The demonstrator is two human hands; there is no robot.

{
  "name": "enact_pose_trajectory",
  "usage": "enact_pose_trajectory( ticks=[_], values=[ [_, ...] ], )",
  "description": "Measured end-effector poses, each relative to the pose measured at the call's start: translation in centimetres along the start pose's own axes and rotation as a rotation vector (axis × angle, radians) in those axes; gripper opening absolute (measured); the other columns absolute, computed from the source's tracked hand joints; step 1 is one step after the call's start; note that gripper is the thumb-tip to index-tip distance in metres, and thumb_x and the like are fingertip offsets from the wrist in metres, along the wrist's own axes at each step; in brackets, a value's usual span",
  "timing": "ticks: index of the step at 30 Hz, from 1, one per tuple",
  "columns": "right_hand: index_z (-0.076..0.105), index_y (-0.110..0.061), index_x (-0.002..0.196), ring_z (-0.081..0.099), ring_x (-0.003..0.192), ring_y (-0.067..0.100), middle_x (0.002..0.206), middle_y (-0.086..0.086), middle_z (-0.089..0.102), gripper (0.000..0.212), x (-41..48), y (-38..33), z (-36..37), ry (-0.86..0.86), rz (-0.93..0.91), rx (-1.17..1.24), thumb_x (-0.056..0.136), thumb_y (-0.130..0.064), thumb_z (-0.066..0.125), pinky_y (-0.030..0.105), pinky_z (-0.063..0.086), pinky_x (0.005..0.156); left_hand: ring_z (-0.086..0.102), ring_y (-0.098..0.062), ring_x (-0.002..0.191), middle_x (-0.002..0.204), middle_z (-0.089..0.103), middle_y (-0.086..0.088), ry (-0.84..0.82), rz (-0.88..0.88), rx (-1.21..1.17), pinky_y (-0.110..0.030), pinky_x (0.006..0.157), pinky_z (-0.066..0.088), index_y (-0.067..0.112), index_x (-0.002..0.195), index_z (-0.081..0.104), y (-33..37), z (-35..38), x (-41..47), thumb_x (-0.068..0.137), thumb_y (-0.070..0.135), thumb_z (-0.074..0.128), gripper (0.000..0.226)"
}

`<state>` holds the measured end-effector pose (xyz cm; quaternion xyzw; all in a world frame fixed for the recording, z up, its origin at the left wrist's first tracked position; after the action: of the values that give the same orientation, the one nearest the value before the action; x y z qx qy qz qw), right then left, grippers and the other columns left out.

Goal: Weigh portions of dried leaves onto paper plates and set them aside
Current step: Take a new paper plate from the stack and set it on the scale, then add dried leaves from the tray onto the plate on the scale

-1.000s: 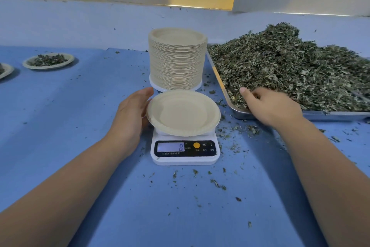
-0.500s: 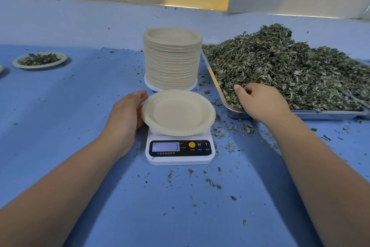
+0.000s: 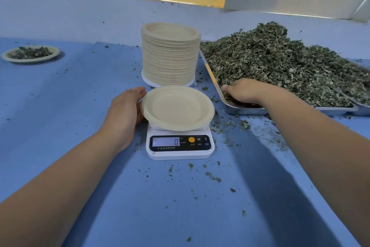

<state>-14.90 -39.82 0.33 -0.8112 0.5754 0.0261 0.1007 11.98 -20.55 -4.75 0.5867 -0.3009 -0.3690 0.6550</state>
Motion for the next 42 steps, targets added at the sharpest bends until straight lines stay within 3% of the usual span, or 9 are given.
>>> enact_pose_trajectory(
  ticks=[5,7,9,11,16,22,29,35,42],
  values=[
    [0.056,-0.012,0.075,0.055,0.066,0.027,0.068,0.006,0.056,0.044,-1.0,-1.1,-3.4,0.309,-0.093,0.03,0.101,-0.046,0.044,0.029,0.042,0.057,0.064,-0.015,0.113,0.124,0.068,0.005,-0.003,-0.01,0.012,-0.043,0.105,0.048,0.031,0.107,0.066,0.1,0.1,-0.1,0.078,0.047,0.048,0.038],
    [0.061,-0.012,0.088,0.063,0.077,0.03,0.079,0.009,0.066,0.05,-1.4,-1.1,-3.1,0.322,-0.063,0.009,0.101,-0.054,0.037,0.03,0.043,0.061,0.063,-0.016,0.116,0.126,0.067,0.006,-0.007,-0.005,0.025,-0.043,0.106,0.047,0.032,0.106,0.066,0.2,0.1,-0.2,0.078,0.049,0.048,0.037],
    [0.058,-0.013,0.124,0.061,0.104,0.031,0.122,0.016,0.065,0.072,-1.3,-1.4,-0.5,0.101,-0.016,-0.039,0.099,-0.069,0.021,0.038,0.047,0.081,0.061,-0.015,0.118,0.128,0.065,0.006,-0.003,-0.002,0.025,-0.042,0.107,0.046,0.034,0.106,0.065,0.4,0.0,-0.3,0.079,0.049,0.047,0.036],
    [0.051,-0.012,0.139,0.057,0.113,0.032,0.127,0.014,0.062,0.087,-1.4,-2.2,1.6,-0.043,-0.013,-0.014,0.094,-0.076,0.012,0.042,0.043,0.092,0.06,-0.015,0.119,0.129,0.064,0.007,-0.008,-0.001,0.029,-0.042,0.107,0.045,0.034,0.106,0.065,0.4,0.0,-0.4,0.079,0.049,0.047,0.035],
    [0.052,-0.013,0.073,0.055,0.06,0.024,0.067,0.006,0.058,0.068,-3.1,-3.1,2.1,0.224,-0.11,-0.152,0.098,-0.07,0.023,0.033,0.039,0.054,0.06,-0.016,0.119,0.129,0.064,0.005,-0.008,0.011,0.038,-0.043,0.108,0.044,0.032,0.11,0.063,0.4,-0.1,-0.2,0.096,0.041,0.046,0.024],
    [0.046,-0.018,0.068,0.051,0.055,0.023,0.063,0.005,0.053,0.061,-4.5,-2.8,1.2,0.501,-0.121,-0.11,0.099,-0.066,0.026,0.028,0.03,0.048,0.061,-0.013,0.111,0.12,0.064,0.006,-0.017,0.019,0.029,-0.048,0.107,0.046,0.033,0.094,0.062,0.3,0.1,-0.1,0.098,0.036,0.046,0.017],
    [0.043,-0.015,0.055,0.038,0.044,0.021,0.047,0.003,0.039,0.051,-1.9,-0.5,-1.6,0.468,-0.093,0.229,0.101,-0.04,0.047,0.027,0.039,0.05,0.063,-0.015,0.111,0.119,0.068,0.004,-0.004,0.016,0.031,-0.047,0.104,0.048,0.029,0.095,0.066,0.3,0.0,-0.1,0.098,0.034,0.047,0.02],
    [0.044,-0.014,0.056,0.041,0.046,0.023,0.048,0.003,0.041,0.052,-1.9,-0.5,-2.0,0.448,-0.042,0.198,0.102,-0.037,0.045,0.029,0.042,0.05,0.063,-0.016,0.115,0.123,0.068,0.002,0.005,0.028,0.028,-0.043,0.105,0.048,0.03,0.105,0.068,0.3,0.0,-0.1,0.099,0.034,0.047,0.022],
    [0.044,-0.012,0.058,0.031,0.044,0.011,0.051,-0.004,0.038,0.053,-6.4,-7.3,-7.5,0.707,-0.301,0.497,0.102,-0.043,0.046,0.028,0.026,0.05,0.064,-0.017,0.113,0.12,0.07,0.003,0.009,0.032,0.042,-0.043,0.104,0.049,0.029,0.106,0.07,0.3,0.0,0.0,0.097,0.033,0.049,0.024]
  ],
)
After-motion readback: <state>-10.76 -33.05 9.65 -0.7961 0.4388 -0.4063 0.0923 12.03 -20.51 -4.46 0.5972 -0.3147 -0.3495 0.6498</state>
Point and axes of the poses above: each hand's wrist, its own x-axis towards the middle knuckle, its own z-axis out of the palm, y = z × x, the point moved 8 cm from there along x, towards the middle knuckle
